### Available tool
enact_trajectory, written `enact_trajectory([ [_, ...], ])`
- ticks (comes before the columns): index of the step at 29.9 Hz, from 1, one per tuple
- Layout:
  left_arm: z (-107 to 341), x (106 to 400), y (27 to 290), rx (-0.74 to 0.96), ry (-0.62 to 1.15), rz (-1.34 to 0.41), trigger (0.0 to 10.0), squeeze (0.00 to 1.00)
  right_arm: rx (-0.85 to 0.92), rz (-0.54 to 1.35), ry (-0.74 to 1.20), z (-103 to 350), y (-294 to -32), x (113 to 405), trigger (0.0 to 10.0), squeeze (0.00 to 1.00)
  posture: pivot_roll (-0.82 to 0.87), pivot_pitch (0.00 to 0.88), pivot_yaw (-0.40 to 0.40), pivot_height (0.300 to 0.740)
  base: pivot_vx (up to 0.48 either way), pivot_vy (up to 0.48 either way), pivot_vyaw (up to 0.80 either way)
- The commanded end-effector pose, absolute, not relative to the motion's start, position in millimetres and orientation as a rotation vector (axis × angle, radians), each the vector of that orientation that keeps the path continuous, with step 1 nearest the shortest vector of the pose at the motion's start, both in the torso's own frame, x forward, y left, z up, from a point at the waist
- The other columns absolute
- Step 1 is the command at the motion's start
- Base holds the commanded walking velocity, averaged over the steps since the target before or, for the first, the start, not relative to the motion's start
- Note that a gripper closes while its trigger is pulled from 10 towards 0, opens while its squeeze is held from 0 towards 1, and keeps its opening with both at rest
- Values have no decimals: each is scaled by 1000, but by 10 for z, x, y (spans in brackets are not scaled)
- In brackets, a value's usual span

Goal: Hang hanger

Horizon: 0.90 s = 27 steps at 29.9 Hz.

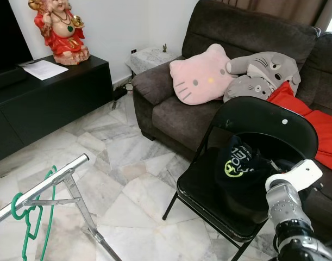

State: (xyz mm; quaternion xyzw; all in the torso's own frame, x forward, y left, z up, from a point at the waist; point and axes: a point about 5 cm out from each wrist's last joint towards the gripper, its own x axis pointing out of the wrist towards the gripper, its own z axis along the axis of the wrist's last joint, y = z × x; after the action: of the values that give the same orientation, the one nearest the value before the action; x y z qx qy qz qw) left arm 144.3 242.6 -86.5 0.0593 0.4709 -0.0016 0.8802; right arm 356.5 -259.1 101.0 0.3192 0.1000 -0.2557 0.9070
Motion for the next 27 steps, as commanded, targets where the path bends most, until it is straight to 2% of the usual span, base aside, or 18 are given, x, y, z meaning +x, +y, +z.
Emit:
enact_trajectory([
  [1, -880, 1403, 2444, 139, 1009, -6, 10000, 0, 665, -529, 176, 1113, -2638, 3616, 0, 0, 3, 47, -4, 740, 0, 0, 0],
  [20, -880, 1407, 2442, 142, 1012, -13, 10000, 0, 771, -575, 299, 864, -2564, 3544, 0, 0, 22, 47, -1, 740, 0, 0, 0],
  [27, -880, 1404, 2445, 145, 1014, -14, 10000, 0, 827, -619, 281, 863, -2621, 3523, 0, 0, 33, 46, 0, 740, 0, 0, 0],
])
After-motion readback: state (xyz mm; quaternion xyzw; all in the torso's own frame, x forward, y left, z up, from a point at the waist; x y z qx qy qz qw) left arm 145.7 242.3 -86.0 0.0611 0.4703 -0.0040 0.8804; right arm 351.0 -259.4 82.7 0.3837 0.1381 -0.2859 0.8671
